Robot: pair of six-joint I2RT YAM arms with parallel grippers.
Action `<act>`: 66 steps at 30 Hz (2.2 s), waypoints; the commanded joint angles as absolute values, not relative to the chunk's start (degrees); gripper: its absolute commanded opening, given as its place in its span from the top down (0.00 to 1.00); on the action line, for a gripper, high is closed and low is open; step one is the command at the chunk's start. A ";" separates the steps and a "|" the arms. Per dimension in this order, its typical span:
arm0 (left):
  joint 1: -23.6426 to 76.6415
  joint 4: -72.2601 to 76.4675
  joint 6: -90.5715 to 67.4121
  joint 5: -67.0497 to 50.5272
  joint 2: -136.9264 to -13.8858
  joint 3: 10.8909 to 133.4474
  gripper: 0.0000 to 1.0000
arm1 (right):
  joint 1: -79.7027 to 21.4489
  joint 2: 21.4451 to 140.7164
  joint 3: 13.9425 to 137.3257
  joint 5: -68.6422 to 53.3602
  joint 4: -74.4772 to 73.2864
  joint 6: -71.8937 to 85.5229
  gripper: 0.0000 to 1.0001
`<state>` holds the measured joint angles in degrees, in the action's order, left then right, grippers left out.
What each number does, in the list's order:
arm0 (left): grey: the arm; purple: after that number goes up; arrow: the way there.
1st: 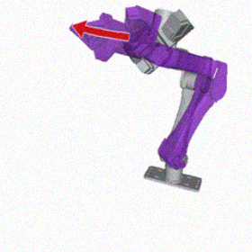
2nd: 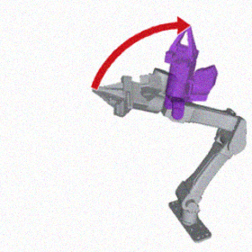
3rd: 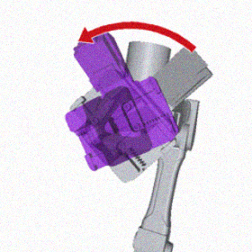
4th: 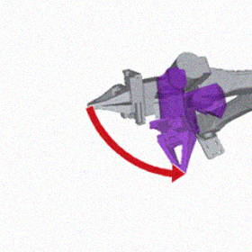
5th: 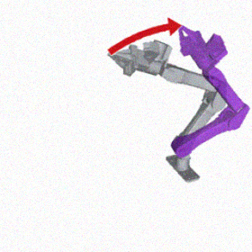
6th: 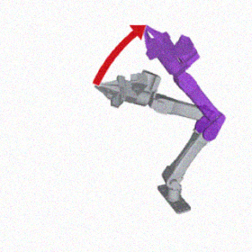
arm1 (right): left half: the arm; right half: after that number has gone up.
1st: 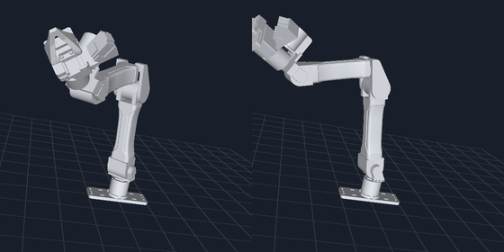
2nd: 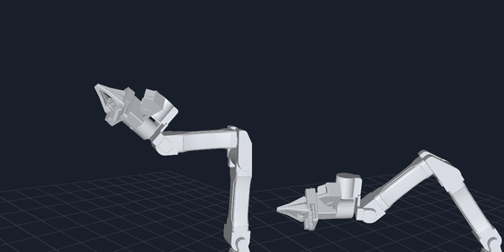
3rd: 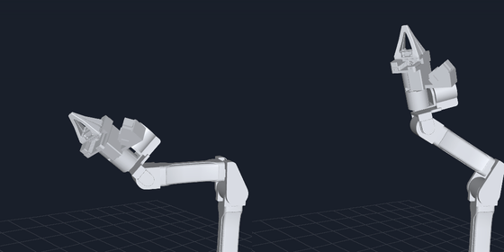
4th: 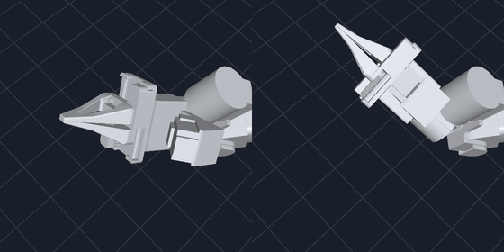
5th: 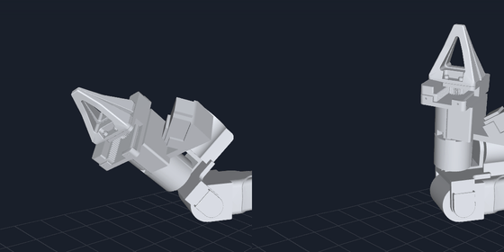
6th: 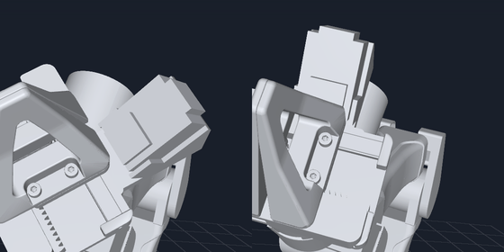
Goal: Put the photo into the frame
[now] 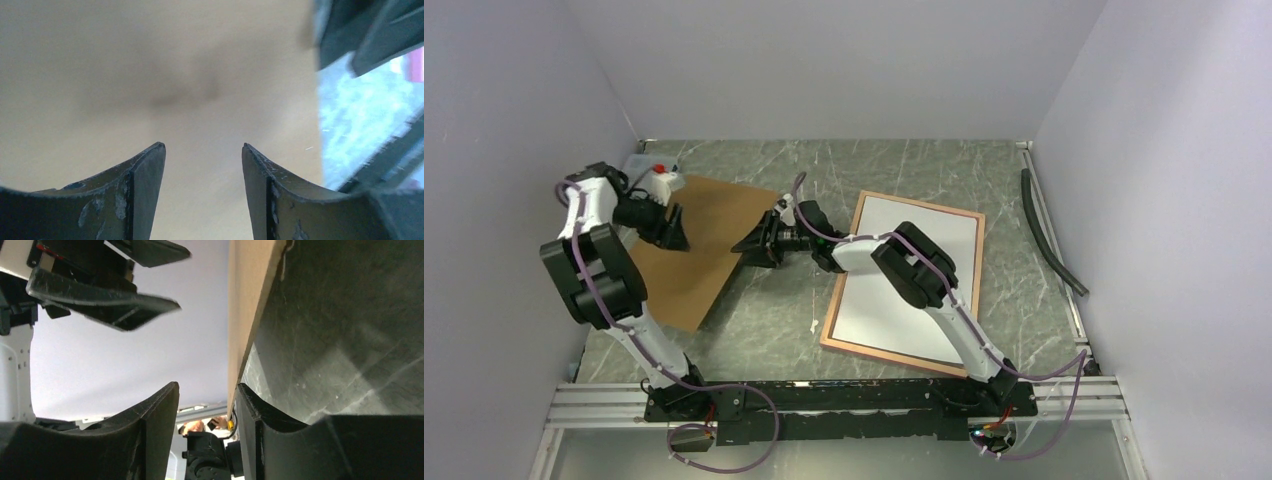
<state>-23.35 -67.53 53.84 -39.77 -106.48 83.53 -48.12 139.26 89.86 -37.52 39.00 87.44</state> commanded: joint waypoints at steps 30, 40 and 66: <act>-30.77 -13.78 47.03 -0.18 -108.11 67.97 0.47 | -47.46 135.09 90.16 -32.09 37.74 87.72 0.68; -27.44 -15.73 48.13 -1.65 -108.40 62.55 0.49 | -47.05 134.32 88.64 -32.09 38.58 88.64 0.69; -18.86 -45.73 54.03 -17.59 -109.30 64.70 0.59 | -48.38 130.56 88.07 -31.23 30.60 81.37 0.53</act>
